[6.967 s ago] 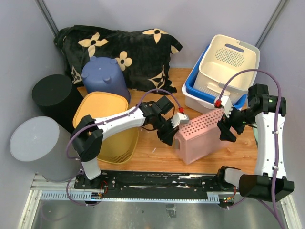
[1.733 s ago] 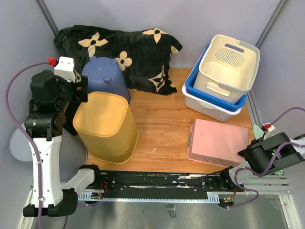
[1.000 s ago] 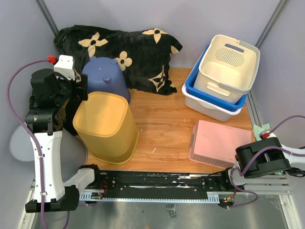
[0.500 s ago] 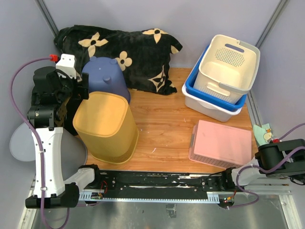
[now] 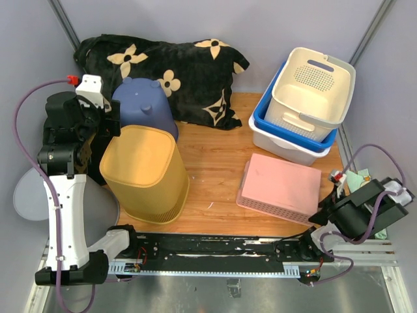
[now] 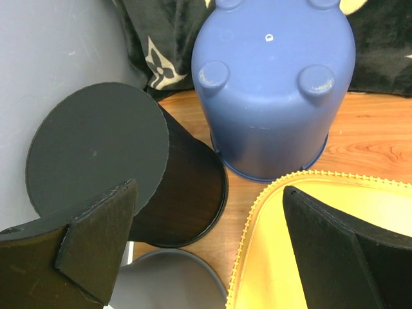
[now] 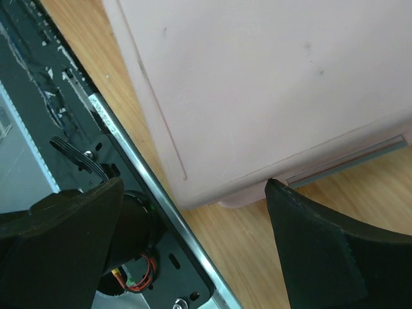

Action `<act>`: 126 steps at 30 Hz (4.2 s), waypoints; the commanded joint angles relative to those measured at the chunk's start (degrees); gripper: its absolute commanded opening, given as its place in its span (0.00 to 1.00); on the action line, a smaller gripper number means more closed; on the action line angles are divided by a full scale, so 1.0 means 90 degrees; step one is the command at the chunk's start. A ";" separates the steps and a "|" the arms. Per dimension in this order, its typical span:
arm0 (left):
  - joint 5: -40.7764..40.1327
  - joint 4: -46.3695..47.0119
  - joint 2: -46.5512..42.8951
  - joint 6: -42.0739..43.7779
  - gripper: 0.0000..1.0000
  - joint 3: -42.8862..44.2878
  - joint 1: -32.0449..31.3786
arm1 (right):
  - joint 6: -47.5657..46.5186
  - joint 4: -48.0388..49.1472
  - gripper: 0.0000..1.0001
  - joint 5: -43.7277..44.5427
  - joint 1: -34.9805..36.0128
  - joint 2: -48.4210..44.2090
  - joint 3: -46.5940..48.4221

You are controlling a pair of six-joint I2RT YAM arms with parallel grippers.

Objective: Turn the large container upside down
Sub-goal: Move the container to the center of the board.

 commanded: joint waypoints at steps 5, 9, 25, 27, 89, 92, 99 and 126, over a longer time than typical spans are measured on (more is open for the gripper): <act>-0.0213 -0.0033 -0.0187 -0.0038 0.99 -0.0113 0.0060 | 0.2383 0.0919 0.94 -0.0784 0.2845 -0.0849 -0.0076; -0.0276 -0.0055 -0.0267 -0.0028 0.99 -0.0176 0.0060 | 0.3604 0.1676 0.94 -0.0986 0.4146 -0.0861 -0.0083; -0.0599 -0.0183 -0.0408 0.0007 0.99 -0.0408 0.0060 | 0.6206 0.3551 0.95 0.0219 0.7346 0.0330 0.0760; -0.0648 -0.0189 -0.0417 0.0012 0.99 -0.0464 0.0060 | 0.6283 0.3877 0.95 0.0425 0.7669 0.0307 0.0672; -0.1600 -0.0149 -0.0131 -0.0458 0.99 -0.1035 0.0070 | 1.0646 0.6013 0.95 0.2617 0.9543 0.1423 0.4183; -0.1581 -0.0083 -0.0313 -0.0467 0.99 -0.1096 0.0070 | 1.0531 0.5671 0.97 0.2625 0.9543 0.0586 0.3814; -0.1610 -0.0018 -0.0411 -0.1081 0.99 -0.1019 0.0069 | 0.9703 0.4025 0.98 0.2562 0.9543 -0.0869 0.3761; -0.2435 0.0579 -0.1481 -0.0564 0.97 -0.2150 0.0070 | 0.7414 0.3605 0.99 0.1935 0.7380 -0.1163 0.5262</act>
